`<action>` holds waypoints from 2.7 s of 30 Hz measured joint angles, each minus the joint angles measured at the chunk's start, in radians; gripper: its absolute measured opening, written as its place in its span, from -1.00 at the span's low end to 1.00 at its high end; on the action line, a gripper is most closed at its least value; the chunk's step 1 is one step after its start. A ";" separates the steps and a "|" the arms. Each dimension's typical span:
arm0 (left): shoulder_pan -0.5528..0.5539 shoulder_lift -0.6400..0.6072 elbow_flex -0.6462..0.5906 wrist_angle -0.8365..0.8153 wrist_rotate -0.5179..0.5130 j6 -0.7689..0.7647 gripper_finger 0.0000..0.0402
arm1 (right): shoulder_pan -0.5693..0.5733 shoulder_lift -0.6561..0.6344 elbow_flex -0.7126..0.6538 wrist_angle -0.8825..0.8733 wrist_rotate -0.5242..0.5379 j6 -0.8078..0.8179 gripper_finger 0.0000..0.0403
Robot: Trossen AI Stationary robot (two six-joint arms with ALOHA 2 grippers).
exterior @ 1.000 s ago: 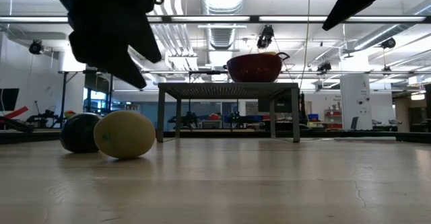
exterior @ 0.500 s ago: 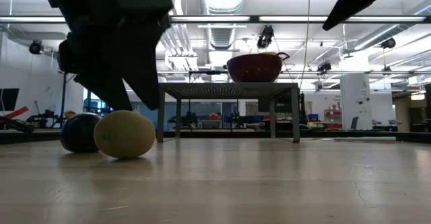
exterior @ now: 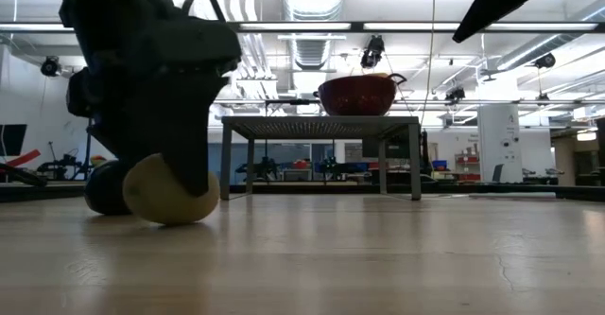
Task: Pick & Place Fruit
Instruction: Put the kiwi into the purple strainer bowl on the shelf
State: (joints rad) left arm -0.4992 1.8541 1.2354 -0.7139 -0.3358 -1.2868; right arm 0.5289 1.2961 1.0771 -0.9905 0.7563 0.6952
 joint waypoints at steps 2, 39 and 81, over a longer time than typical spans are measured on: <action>0.000 0.003 0.000 0.000 0.006 -0.001 0.69 | 0.000 0.000 0.000 0.000 0.000 0.000 -0.45; 0.000 0.020 -0.006 0.003 0.008 0.030 0.25 | 0.001 0.000 0.000 0.000 0.003 -0.017 -0.67; -0.043 0.006 -0.007 0.006 -0.074 0.084 0.25 | 0.000 -0.001 0.000 -0.046 -0.084 0.022 -0.11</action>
State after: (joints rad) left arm -0.5426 1.8602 1.2285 -0.7077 -0.4099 -1.2030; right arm 0.5293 1.2953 1.0771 -1.0367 0.6724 0.7171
